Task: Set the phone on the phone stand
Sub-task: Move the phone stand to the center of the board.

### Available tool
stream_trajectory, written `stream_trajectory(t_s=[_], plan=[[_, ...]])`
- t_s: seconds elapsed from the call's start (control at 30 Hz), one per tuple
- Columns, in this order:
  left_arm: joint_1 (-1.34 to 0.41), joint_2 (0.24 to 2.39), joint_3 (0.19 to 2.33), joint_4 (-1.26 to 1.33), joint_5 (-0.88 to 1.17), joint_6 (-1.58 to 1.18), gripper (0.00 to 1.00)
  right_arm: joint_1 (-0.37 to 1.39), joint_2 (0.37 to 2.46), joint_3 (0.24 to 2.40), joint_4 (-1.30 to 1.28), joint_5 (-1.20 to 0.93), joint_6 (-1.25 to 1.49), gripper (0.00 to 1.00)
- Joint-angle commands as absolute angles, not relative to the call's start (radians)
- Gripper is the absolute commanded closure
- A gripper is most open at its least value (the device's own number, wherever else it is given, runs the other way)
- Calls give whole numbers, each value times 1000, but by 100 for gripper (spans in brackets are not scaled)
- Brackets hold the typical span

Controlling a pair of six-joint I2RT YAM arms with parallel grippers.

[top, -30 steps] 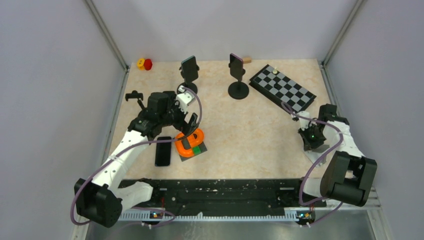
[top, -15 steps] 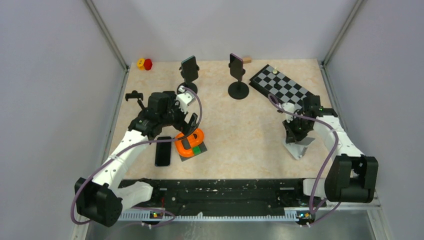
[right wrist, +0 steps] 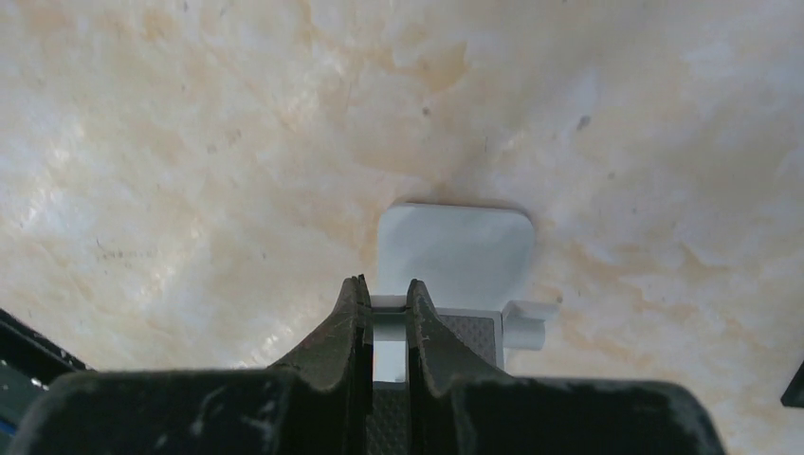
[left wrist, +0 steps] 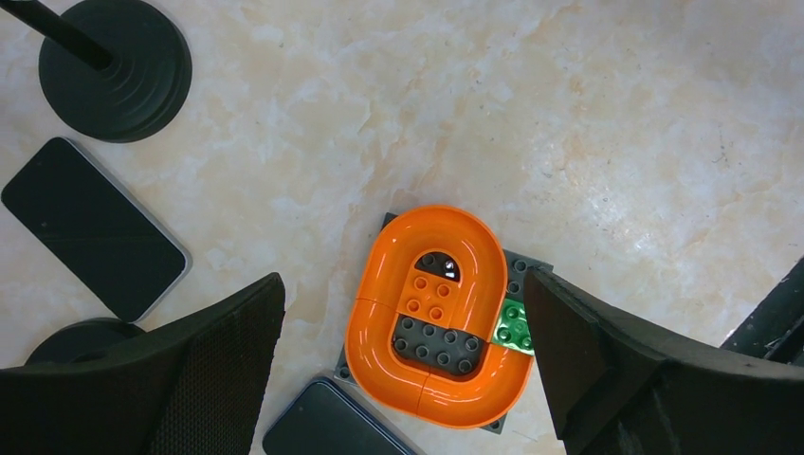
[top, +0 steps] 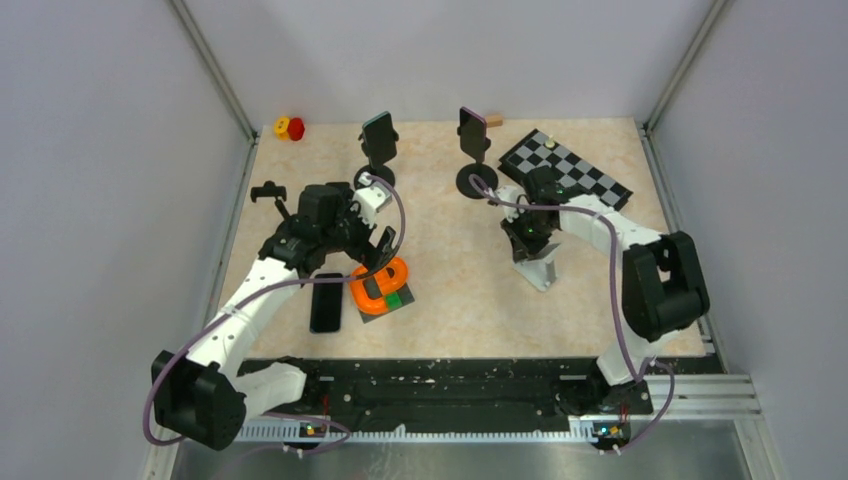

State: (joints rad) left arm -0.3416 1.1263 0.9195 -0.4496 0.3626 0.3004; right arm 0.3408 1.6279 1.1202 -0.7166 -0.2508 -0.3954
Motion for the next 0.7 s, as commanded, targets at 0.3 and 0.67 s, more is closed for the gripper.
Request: stream_trajectory(t_s=[0.3, 0.67], plan=[[-342, 1153, 964, -425, 318, 344, 1, 420, 1781, 1435, -639, -306, -262, 52], [-342, 1141, 954, -407, 314, 340, 1, 414, 1482, 1267, -648, -137, -280, 34]])
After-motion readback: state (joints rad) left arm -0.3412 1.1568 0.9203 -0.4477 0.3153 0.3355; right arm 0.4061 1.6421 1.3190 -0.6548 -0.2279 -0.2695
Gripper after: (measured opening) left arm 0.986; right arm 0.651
